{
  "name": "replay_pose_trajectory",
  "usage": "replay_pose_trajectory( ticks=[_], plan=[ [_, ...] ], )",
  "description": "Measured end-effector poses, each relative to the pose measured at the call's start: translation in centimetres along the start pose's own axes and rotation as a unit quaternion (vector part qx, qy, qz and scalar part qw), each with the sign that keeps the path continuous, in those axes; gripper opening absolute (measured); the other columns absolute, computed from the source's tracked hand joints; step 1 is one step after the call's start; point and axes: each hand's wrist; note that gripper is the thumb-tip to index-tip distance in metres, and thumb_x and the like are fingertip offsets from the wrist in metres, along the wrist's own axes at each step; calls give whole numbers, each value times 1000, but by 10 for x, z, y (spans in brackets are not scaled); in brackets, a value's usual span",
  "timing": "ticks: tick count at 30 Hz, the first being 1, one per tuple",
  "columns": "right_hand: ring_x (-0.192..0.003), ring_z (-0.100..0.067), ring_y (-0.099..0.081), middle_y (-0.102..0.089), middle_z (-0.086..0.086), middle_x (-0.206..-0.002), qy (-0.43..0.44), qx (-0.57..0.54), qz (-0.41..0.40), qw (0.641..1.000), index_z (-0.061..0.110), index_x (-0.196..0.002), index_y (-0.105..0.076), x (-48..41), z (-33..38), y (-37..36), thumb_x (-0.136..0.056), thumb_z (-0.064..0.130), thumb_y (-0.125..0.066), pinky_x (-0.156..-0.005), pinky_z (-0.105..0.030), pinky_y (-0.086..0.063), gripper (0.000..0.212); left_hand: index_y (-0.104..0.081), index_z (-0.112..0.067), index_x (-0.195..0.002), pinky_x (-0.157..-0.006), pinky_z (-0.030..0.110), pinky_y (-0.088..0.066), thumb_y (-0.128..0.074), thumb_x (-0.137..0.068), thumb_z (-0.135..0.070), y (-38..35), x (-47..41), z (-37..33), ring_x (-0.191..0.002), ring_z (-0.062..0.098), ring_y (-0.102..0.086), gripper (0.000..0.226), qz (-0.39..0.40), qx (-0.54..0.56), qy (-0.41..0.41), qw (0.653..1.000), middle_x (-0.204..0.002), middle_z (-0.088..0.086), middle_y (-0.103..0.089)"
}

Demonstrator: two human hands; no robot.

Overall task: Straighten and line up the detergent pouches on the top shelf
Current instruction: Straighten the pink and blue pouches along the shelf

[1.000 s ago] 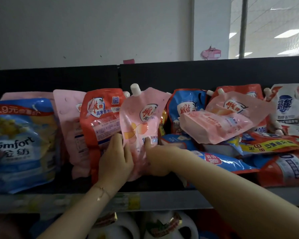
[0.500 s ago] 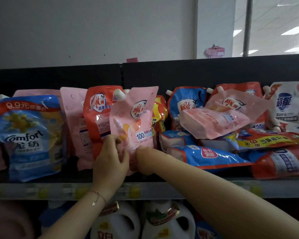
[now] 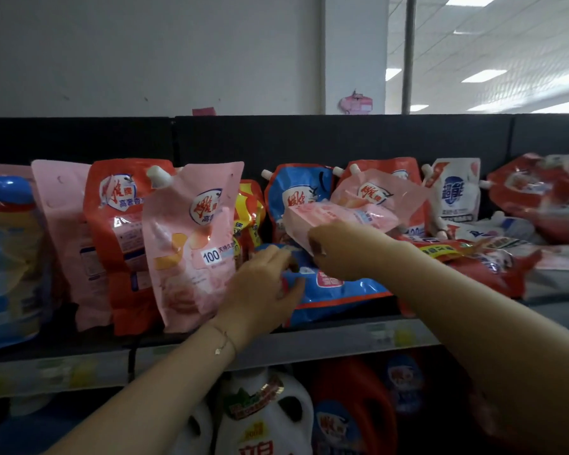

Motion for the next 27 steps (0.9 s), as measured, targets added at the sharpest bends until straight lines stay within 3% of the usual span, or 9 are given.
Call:
replay_pose_trajectory(
  ticks=[4,7,11,16,18,20,23,25,27],
  plan=[
    [-93,-23,-55,-58,-8,-115,-39,15,157,987,12,-116,-56,23,-32,-12,-92,23,-54,-78,-33,-47,26,-57,-25,-115,-91,38,-31,-57,-78,-62,-27,-16,-31,-110,19,-50,53,122,-188,-63,972,-114,-6,-55],
    [-94,-26,-55,-53,-7,-113,-57,20,173,983,15,-114,-50,36,-50,-32,-86,23,-61,-78,-37,-50,32,-48,-24,-128,-96,42,-29,-57,-85,-52,-44,-18,-47,-118,24,-41,52,163,-270,-85,945,-124,0,-48],
    [-102,-26,-58,-57,-5,-113,-81,104,69,989,18,-122,-45,41,-64,-62,-86,27,-59,-76,-35,-46,39,-56,-21,-121,-89,50,-38,-60,-86,-44,-63,-15,-52,-111,32,-50,42,136,-260,-77,953,-118,5,-56],
    [-96,-25,-62,-68,-3,-99,-46,177,-38,982,19,-112,-62,46,-77,-86,-89,22,-52,-76,-32,-39,25,-69,-23,-104,-63,43,-50,-88,-50,-41,-65,-16,-37,-82,25,-62,60,115,-284,-80,949,-92,1,-66],
    [-76,-24,-66,-69,-1,-74,-28,190,-82,978,16,-82,-69,47,-77,-89,-73,19,-70,-66,-30,-45,10,-63,-22,-120,-74,46,-48,-79,-67,-44,-62,-15,-35,-98,25,-59,59,109,-271,-78,953,-108,3,-64],
    [-57,-22,-61,-61,2,-55,-8,188,-151,971,17,-61,-65,44,-77,-93,-52,17,-82,-56,-27,-46,20,-39,-22,-142,-95,47,-36,-54,-90,-43,-61,-14,-29,-123,27,-43,57,106,-261,-71,957,-135,3,-47],
    [-55,-23,-58,-58,3,-55,7,187,-240,953,16,-61,-62,40,-70,-97,-60,13,-72,-56,-29,-42,10,-21,-26,-148,-104,46,-24,-46,-89,-58,-48,-11,-18,-131,27,-33,72,111,-278,-34,954,-145,2,-35],
    [-56,-23,-56,-58,2,-58,25,180,-293,939,16,-64,-62,33,-64,-97,-69,12,-56,-58,-30,-38,9,-27,-24,-145,-101,45,-28,-58,-76,-66,-42,-12,-5,-125,29,-42,87,106,-288,-25,951,-139,4,-43],
    [-57,-22,-56,-59,3,-61,19,194,-324,926,16,-71,-68,26,-58,-93,-70,11,-58,-62,-31,-35,11,-43,-22,-136,-94,45,-38,-69,-67,-63,-39,-15,9,-113,28,-52,84,92,-285,-20,954,-126,3,-56]
  ],
)
Point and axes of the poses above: each hand's wrist, its own x-axis away from the middle knuckle, its own y-axis out of the back of the hand, z = x × y
